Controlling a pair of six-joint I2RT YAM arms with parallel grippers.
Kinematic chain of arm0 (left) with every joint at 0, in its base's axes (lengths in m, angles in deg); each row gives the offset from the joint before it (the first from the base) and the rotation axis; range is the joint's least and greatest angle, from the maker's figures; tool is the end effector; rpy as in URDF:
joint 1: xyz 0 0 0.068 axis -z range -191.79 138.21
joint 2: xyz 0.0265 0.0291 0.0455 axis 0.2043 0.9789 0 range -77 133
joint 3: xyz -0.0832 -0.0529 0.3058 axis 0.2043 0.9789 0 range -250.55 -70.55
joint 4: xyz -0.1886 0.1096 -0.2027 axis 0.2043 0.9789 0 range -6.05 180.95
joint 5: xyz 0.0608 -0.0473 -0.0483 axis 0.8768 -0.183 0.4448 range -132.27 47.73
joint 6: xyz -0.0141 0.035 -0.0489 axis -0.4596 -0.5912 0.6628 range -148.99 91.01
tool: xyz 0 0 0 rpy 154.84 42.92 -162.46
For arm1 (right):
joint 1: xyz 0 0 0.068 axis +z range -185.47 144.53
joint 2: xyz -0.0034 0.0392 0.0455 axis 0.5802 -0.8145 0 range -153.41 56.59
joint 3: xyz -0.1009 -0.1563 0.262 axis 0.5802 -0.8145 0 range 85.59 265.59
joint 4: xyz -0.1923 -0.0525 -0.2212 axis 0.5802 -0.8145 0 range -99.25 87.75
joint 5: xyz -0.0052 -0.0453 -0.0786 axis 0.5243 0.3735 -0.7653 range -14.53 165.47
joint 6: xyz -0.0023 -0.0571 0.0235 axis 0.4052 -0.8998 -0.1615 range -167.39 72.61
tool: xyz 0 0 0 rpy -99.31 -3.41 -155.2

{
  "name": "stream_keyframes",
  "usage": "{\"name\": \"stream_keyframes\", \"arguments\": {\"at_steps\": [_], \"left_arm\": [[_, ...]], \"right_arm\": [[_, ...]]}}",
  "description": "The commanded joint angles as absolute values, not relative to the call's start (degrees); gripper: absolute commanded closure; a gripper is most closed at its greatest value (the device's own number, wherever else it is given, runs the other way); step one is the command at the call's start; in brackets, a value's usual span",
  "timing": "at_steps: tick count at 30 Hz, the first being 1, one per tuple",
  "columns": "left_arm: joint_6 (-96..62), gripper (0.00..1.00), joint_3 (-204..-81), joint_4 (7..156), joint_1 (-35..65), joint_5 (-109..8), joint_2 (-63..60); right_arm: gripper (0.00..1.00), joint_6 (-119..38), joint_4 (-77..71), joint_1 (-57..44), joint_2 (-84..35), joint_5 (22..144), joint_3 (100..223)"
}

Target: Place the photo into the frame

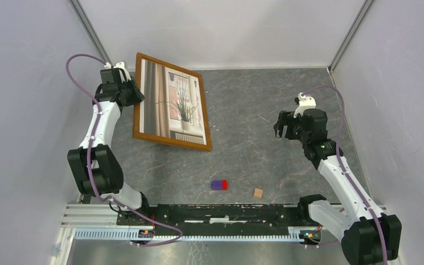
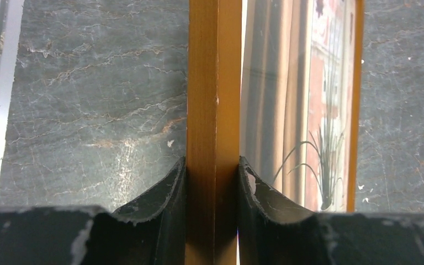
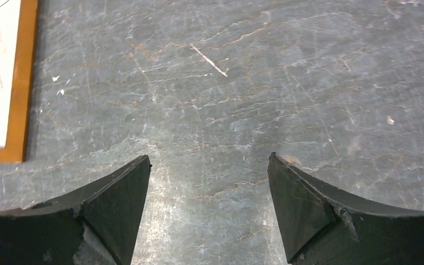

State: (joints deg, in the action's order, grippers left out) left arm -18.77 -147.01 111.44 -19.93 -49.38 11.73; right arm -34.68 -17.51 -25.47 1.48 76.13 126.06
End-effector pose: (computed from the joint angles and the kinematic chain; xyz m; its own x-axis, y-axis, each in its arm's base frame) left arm 0.3920 0.0503 0.3487 -0.6148 -0.2658 -0.7425 -0.1579 0.9639 -0.2144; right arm 0.2307 0.0412 0.2973 -0.5193 0.1319 -0.8443 -0.0709 0.9780 0.1963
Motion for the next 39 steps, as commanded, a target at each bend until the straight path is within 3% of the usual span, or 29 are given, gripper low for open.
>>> {"name": "stream_keyframes", "arguments": {"at_steps": [1,11,26,31,33,39], "left_arm": [[-23.7,0.98,-143.4,110.7,-22.8,-42.5,16.6],[-25.7,0.98,-144.9,108.2,-27.7,-43.7,22.4],[-25.7,0.97,-142.6,110.0,-32.4,-33.4,28.6],[-22.8,0.86,-141.8,109.5,-32.3,-35.5,24.0],[-21.4,0.76,-140.9,109.1,-31.6,-37.7,21.0],[-18.7,0.59,-138.3,106.5,-23.4,-44.0,9.4]], "right_arm": [[0.16,-38.7,-12.8,-25.5,1.6,82.8,124.8],[0.17,-40.5,-12.4,-25.5,0.7,84.5,123.6],[0.18,-39.8,-9.3,-25.6,-1.3,86.6,121.5],[0.18,-40.3,-10.0,-25.6,-0.5,86.0,122.1],[0.18,-40.5,-10.6,-25.6,-0.2,86.0,122.5],[0.15,-41.4,-13.1,-25.6,0.9,85.6,123.7]]}}
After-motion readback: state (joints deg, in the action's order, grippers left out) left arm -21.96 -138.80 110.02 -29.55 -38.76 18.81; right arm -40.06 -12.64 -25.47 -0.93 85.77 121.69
